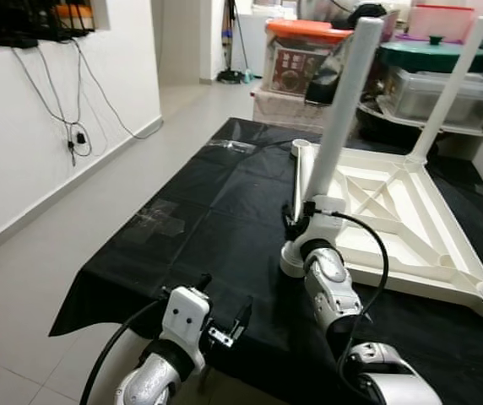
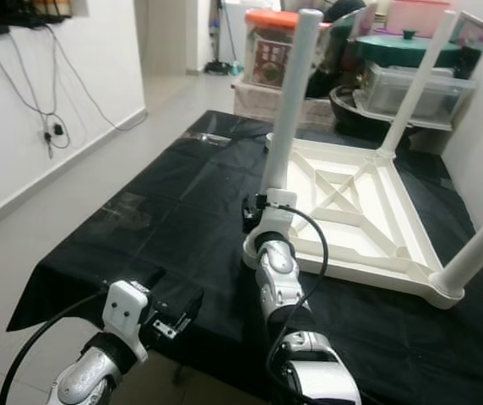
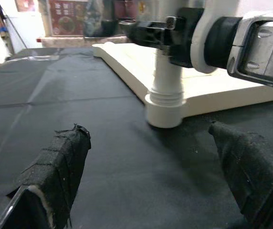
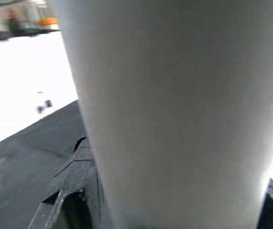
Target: Building children table
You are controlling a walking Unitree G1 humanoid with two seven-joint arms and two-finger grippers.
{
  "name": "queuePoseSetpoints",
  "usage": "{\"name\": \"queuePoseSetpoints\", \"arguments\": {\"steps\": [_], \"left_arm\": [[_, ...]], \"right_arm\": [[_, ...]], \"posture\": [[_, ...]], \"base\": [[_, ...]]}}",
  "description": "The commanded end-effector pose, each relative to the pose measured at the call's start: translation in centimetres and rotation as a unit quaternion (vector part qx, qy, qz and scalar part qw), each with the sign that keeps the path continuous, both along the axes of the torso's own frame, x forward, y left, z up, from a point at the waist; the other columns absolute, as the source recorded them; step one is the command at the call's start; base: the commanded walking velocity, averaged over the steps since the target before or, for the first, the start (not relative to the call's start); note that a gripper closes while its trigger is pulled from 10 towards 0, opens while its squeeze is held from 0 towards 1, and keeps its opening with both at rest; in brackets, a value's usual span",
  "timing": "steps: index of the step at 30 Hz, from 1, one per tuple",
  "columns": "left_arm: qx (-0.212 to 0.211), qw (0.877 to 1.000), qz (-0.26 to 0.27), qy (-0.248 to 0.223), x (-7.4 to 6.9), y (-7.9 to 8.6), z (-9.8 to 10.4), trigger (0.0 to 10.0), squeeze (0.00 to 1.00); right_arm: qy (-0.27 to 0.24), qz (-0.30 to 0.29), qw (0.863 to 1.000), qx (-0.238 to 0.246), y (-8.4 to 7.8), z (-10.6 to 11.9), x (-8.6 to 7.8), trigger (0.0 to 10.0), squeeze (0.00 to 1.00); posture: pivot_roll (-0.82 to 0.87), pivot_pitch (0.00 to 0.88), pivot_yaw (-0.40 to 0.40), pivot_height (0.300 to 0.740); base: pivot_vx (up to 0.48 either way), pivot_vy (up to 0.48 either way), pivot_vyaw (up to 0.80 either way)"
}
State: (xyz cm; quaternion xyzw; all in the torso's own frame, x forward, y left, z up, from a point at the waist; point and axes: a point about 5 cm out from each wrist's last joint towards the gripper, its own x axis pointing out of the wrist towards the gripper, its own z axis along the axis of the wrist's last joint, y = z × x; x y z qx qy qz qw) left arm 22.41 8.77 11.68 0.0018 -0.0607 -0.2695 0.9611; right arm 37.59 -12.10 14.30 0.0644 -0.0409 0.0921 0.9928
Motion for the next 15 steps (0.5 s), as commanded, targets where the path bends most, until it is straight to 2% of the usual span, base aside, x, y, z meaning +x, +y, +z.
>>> {"name": "queuePoseSetpoints", "arguments": {"steps": [1,2,3,4,6,8,9,10,11,12,13,14,15], "left_arm": [[0.006,1.000,-0.004,0.002,-0.2,-0.1,-0.2,10.0,0.00],[0.006,1.000,-0.004,0.002,-0.2,-0.1,-0.2,10.0,0.00],[0.007,1.000,-0.005,0.002,-0.2,0.0,-0.2,10.0,0.00],[0.007,1.000,-0.005,0.002,-0.2,0.0,-0.2,10.0,0.00],[0.007,1.000,-0.005,0.002,-0.1,0.0,-0.2,10.0,0.00],[0.007,1.000,-0.005,0.001,-0.1,0.0,-0.2,10.0,0.00],[0.008,1.000,-0.005,0.001,-0.1,0.0,-0.2,10.0,0.00],[0.008,1.000,-0.005,0.001,-0.1,0.0,-0.2,10.0,0.00],[0.008,1.000,-0.005,0.001,-0.1,0.0,-0.2,10.0,0.00],[0.008,1.000,-0.005,0.001,-0.1,0.0,-0.2,10.0,0.00],[0.008,1.000,-0.005,0.001,-0.1,0.0,-0.2,10.0,0.00],[0.008,1.000,-0.005,0.001,-0.1,0.0,-0.2,10.0,0.00],[0.008,1.000,-0.006,0.001,-0.1,0.0,-0.2,10.0,0.00]], "right_arm": [[-0.001,0.139,0.990,-0.025,1.7,0.2,-0.3,10.0,0.00],[-0.001,0.139,0.990,-0.025,1.7,0.2,-0.3,10.0,0.00],[0.013,0.209,0.977,-0.027,1.8,0.1,-0.5,10.0,0.00],[0.013,0.209,0.977,-0.027,1.8,0.1,-0.5,10.0,0.00],[0.037,0.340,0.939,-0.030,1.8,0.4,-0.8,10.0,0.00],[0.041,0.398,0.915,-0.046,1.9,0.9,-0.9,10.0,0.00],[0.043,0.419,0.906,-0.053,2.0,1.1,-0.9,10.0,0.00],[0.043,0.419,0.906,-0.053,2.0,1.1,-0.9,10.0,0.00],[0.045,0.447,0.891,-0.065,2.2,1.2,-1.1,10.0,0.00],[0.045,0.447,0.891,-0.065,2.2,1.2,-1.1,10.0,0.00],[0.046,0.468,0.880,-0.073,2.4,1.2,-1.3,10.0,0.00],[0.046,0.468,0.880,-0.073,2.4,1.2,-1.3,10.0,0.00],[0.046,0.492,0.866,-0.076,2.7,1.2,-1.4,10.0,0.00]], "posture": [[0.20,0.000,-0.080,0.740],[0.20,0.000,-0.080,0.740],[0.20,0.000,-0.080,0.740],[0.20,0.000,-0.080,0.740],[0.20,0.000,-0.080,0.740],[0.21,0.000,-0.080,0.740],[0.21,0.000,-0.080,0.740],[0.21,0.000,-0.080,0.740],[0.21,0.000,-0.083,0.740],[0.21,0.000,-0.083,0.740],[0.21,0.000,-0.083,0.740],[0.21,0.000,-0.083,0.740],[0.21,0.000,-0.081,0.740]], "base": [[0.000,0.000,0.00],[0.000,0.000,0.00],[0.000,0.000,0.00],[0.000,0.000,0.00],[0.000,0.000,0.00],[0.000,0.000,0.00],[0.000,0.000,0.00],[0.000,0.000,0.00],[0.000,0.000,0.00],[0.000,0.000,0.00],[0.000,0.000,0.00],[0.000,0.000,0.00],[0.000,0.000,0.00]]}}
